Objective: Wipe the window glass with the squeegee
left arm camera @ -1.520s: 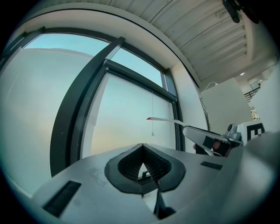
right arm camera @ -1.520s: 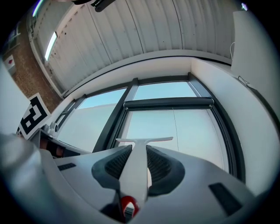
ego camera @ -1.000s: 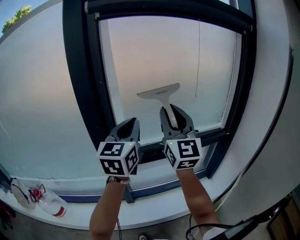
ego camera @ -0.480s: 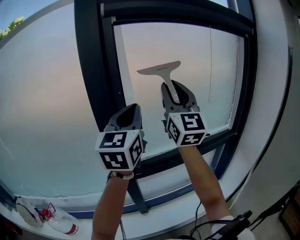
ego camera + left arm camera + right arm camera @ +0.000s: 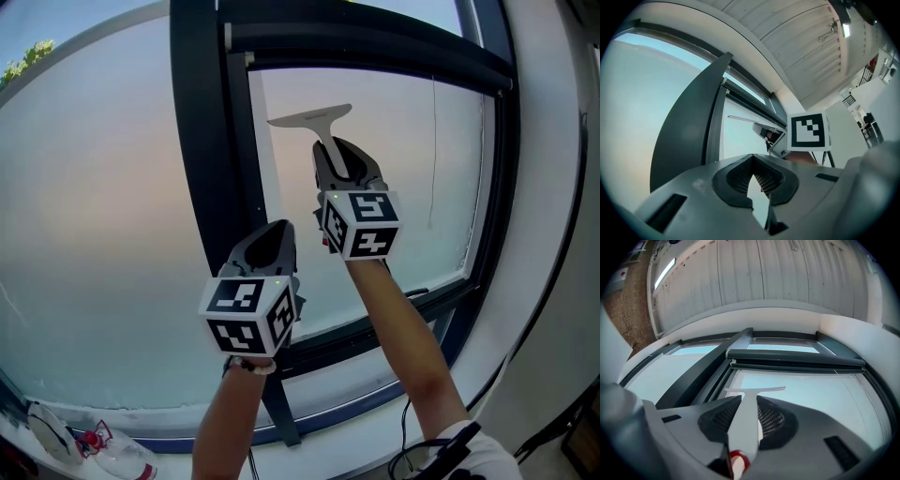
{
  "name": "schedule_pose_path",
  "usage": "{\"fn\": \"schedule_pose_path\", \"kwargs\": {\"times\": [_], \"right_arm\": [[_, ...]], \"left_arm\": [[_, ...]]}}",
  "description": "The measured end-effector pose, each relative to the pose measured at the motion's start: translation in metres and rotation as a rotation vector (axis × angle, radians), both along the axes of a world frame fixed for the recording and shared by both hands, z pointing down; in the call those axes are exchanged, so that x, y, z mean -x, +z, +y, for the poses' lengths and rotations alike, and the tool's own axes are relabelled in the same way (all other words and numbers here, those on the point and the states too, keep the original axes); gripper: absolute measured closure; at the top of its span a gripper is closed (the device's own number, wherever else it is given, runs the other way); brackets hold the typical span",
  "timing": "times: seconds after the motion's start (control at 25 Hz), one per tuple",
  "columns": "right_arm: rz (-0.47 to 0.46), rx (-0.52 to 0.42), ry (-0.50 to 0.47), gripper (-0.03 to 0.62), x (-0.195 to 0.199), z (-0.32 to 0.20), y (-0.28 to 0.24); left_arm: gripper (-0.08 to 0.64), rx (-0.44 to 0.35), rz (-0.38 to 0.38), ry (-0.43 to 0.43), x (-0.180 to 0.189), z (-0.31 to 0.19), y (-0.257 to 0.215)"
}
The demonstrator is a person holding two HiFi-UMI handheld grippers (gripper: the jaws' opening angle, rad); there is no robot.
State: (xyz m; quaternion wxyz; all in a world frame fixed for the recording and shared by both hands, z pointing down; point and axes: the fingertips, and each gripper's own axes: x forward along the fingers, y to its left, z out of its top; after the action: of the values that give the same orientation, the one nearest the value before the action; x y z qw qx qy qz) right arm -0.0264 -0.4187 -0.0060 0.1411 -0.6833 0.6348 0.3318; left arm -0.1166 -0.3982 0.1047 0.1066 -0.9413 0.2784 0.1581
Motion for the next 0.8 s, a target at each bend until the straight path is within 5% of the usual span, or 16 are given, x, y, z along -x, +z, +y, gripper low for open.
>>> {"fn": "schedule_pose_path", "kwargs": {"times": [0.8], "right_arm": [[-0.080, -0.034, 0.006, 0.508, 0.005, -0.065, -0.096]], "left_arm": [[0.560, -0.039, -0.003, -0.011, 0.007, -0.025, -0.039]]}}
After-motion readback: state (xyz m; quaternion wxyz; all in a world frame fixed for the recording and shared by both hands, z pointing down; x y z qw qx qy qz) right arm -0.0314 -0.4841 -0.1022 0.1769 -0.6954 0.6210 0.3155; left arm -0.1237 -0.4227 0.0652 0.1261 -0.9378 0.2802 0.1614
